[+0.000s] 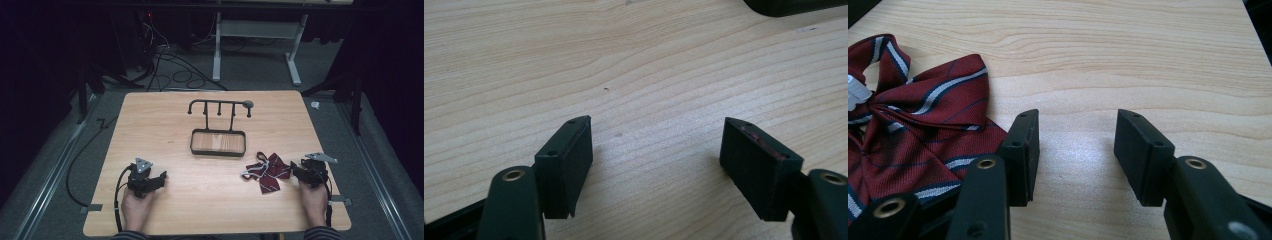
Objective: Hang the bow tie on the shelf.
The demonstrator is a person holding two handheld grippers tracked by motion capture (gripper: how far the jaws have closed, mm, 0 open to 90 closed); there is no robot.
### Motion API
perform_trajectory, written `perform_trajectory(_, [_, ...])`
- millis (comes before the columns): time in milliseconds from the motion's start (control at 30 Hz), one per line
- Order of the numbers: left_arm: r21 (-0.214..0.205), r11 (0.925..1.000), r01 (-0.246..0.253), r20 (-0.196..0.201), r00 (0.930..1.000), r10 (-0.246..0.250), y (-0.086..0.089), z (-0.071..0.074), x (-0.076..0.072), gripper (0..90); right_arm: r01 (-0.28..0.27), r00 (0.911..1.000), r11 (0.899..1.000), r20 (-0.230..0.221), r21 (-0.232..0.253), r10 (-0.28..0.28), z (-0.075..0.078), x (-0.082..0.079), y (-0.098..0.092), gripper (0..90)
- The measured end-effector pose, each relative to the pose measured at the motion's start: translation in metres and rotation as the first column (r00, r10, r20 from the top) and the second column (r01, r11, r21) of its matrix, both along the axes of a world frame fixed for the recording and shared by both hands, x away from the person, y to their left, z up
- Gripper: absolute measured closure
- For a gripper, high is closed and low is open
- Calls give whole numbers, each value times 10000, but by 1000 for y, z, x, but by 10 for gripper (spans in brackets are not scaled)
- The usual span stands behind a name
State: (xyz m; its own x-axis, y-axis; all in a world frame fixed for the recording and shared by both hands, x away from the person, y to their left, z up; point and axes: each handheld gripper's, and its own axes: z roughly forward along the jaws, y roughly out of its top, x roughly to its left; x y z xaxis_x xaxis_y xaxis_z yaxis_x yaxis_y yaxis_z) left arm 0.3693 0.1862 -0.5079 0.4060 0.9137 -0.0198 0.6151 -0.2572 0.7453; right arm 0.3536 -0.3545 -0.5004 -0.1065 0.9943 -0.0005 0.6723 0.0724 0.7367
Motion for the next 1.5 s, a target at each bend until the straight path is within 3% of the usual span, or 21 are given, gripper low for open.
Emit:
perform_trajectory(433, [16, 10000, 10, -13, 10000, -10, 0, 0, 0, 295, -71, 10000, 10000, 3, 34, 71, 0, 0, 0, 544])
perform_trajectory(967, [-28, 10000, 32, -37, 10000, -32, 1, 0, 0, 294, -765, 9961, 9966, 469, 296, 751, 14, -11, 7, 654])
perform_trajectory(1467, [-36, 10000, 32, -40, 10000, -32, 1, 0, 0, 294, -2077, 9755, 9767, 855, 548, 2026, 30, -17, 30, 715])
perform_trajectory(1500, [-35, 10000, 31, -38, 10000, -32, 1, 0, 0, 294, -2278, 9710, 9724, 861, 509, 2230, 31, -16, 33, 722])
